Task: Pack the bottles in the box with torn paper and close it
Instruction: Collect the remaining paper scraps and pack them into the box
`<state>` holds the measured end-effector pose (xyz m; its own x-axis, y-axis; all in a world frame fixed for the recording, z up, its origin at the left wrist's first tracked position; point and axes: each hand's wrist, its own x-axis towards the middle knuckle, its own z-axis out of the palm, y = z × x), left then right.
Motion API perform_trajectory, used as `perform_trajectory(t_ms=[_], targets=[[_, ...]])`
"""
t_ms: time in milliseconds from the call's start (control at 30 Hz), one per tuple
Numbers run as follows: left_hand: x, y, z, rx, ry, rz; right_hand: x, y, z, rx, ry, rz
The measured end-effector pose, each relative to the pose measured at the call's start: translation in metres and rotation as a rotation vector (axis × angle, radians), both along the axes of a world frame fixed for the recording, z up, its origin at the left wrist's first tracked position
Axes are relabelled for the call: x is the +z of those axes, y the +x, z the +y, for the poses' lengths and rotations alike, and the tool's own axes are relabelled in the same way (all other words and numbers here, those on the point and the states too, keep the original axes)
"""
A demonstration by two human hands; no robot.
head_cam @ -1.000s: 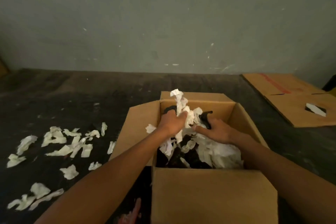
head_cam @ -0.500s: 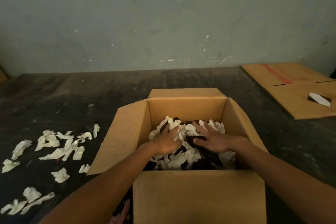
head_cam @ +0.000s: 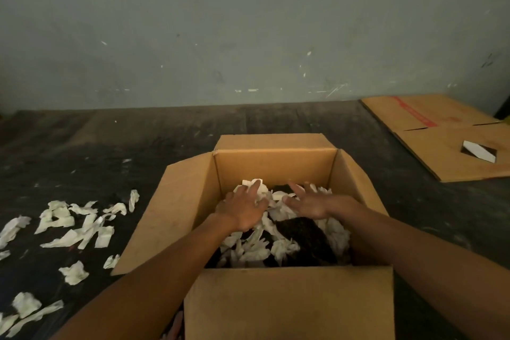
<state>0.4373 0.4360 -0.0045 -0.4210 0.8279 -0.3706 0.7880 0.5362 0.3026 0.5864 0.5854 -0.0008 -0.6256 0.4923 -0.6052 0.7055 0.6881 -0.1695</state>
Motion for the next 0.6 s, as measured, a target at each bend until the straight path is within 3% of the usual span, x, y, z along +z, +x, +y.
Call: perform_trajectory(t_ms=[133,233,600], targets=[[-0.023,0.0,0.014,-0.009,-0.142,-0.022,-0.041,-0.01,0.001,-0.008,0.06,-0.042],[-0.036,-0.005,0.024,0.019,-0.139,-0.036,-0.044,-0.013,0.009,-0.117,0.099,0.071],[-0.073,0.004,0.041,-0.11,-0.22,-0.018,-0.092,-0.018,0.014,-0.181,0.064,0.122]])
